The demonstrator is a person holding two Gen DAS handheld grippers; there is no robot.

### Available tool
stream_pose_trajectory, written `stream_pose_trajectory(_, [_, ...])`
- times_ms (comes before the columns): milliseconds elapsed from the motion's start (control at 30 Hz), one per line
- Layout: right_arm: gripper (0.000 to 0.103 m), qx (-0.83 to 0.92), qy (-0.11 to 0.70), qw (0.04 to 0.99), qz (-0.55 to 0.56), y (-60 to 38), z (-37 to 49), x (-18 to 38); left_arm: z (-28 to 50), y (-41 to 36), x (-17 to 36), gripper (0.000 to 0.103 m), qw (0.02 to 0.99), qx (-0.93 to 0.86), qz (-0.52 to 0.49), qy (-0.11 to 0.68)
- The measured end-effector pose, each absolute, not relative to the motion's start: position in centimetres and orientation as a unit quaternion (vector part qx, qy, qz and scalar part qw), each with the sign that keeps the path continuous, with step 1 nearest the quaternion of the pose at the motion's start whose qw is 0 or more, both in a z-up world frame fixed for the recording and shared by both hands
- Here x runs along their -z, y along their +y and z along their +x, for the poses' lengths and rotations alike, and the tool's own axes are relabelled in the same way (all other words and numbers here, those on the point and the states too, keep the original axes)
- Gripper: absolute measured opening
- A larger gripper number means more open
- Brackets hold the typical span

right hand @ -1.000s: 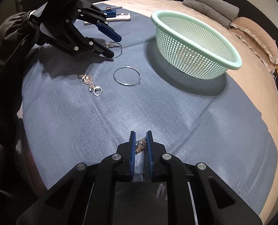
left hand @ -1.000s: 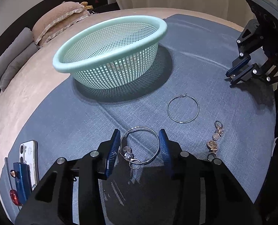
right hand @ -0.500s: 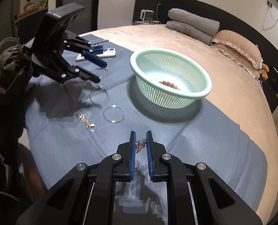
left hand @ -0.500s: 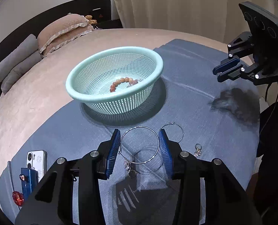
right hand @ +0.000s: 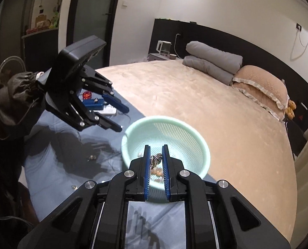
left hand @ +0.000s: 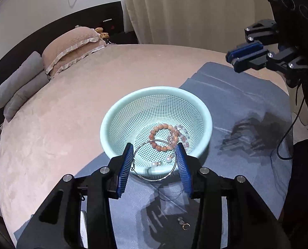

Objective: Organize jewelry
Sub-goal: 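Carry the hoop and charm over the green basket and open both tools, then withdraw both open tools from the basket back over the cloth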

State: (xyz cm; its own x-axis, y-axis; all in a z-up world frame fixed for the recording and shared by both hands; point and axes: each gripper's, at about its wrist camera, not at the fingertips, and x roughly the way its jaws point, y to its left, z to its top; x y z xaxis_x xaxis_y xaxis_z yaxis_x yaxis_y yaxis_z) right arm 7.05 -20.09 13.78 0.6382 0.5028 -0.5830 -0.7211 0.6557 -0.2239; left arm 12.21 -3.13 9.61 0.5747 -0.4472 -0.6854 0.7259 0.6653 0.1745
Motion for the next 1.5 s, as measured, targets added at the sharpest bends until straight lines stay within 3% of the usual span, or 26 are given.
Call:
stream_pose_trajectory(567, [0.013,-0.347,0.314,0.856,-0.221,-18.9,15.5,-4.6,18.4,-6.1,-3.9,0.044,0.825,0.368,0.255,0.344])
stream_pose_trajectory(600, [0.017,-0.336,0.314,0.860,-0.223,-19.0,15.4,-4.6,18.4,-6.0,-3.8,0.045,0.827,0.362,0.257,0.345])
stream_pose_trajectory(633, [0.040,-0.320,0.309,0.866,-0.227,-19.3,15.3,-4.6,18.2,-5.9,-3.8,0.048,0.830,0.356,0.259,0.342])
stream_pose_trajectory(667, [0.074,-0.302,0.300,0.877,-0.222,-19.7,15.1,-4.9,18.1,-5.7,-4.0,0.061,0.835,0.349,0.260,0.337])
stream_pose_trajectory(700, [0.084,-0.294,0.288,0.886,-0.214,-20.2,14.7,-5.4,17.8,-5.3,-4.3,0.075,0.841,0.343,0.259,0.328])
stream_pose_trajectory(733, [0.087,-0.287,0.270,0.896,-0.204,-20.7,14.1,-6.1,17.4,-4.9,-4.7,0.080,0.848,0.337,0.256,0.318])
stream_pose_trajectory(867, [0.092,-0.237,0.230,0.931,-0.158,-22.4,12.1,-8.5,15.9,-3.0,-6.3,0.097,0.874,0.304,0.234,0.298])
stream_pose_trajectory(1100, [0.095,-0.147,0.204,0.961,-0.117,-22.4,7.2,-9.9,11.5,0.1,-8.4,0.097,0.917,0.228,0.197,0.260])
stream_pose_trajectory(1500, [0.095,-0.094,0.273,0.956,-0.052,-20.5,0.2,-4.7,5.2,2.2,-3.9,0.097,0.914,0.211,0.114,0.326])
